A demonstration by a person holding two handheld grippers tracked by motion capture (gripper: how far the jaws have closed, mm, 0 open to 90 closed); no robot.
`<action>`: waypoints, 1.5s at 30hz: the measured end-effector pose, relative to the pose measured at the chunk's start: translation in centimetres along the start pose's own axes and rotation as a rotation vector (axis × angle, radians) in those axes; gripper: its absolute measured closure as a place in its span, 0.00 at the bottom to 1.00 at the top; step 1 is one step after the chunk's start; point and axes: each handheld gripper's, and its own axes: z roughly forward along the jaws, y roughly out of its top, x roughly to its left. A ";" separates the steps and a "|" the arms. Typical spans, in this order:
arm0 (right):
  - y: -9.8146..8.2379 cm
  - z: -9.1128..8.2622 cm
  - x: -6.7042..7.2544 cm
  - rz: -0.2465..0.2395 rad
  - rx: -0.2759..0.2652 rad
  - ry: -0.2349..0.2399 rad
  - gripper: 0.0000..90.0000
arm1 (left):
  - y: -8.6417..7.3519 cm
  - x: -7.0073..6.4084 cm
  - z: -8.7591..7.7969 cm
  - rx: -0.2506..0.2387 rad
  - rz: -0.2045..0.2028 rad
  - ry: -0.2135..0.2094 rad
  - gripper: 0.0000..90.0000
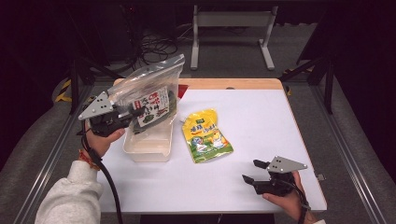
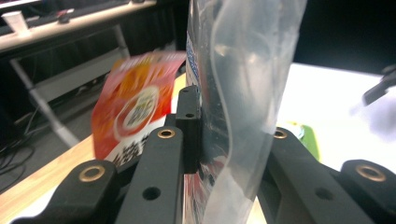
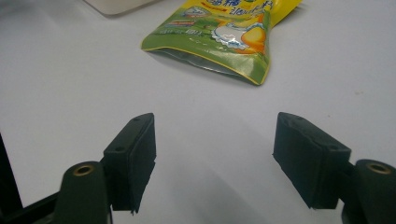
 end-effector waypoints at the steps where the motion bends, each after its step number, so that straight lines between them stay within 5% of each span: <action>1: 0.0 0.0 0.0 0.001 0.000 0.002 0.33 | -0.3 0.2 -0.1 0.004 -0.005 0.002 0.86; 11: -0.1 0.3 0.1 -0.002 0.012 0.006 0.33 | -2.0 1.2 0.5 0.087 -0.002 0.028 0.86; 21: -0.2 0.4 0.1 -0.004 0.016 0.008 0.33 | -3.3 1.5 1.5 0.090 -0.027 0.006 0.86; 26: -0.1 0.5 0.2 -0.008 0.021 0.011 0.33 | -3.7 1.3 2.0 0.116 -0.008 0.000 0.86; 37: -0.2 0.7 0.3 -0.009 0.025 0.012 0.33 | -6.0 1.9 1.9 0.081 -0.073 0.002 0.86; 45: 0.0 0.9 0.4 -0.016 0.030 0.017 0.33 | -6.6 1.7 1.9 0.071 -0.079 0.012 0.86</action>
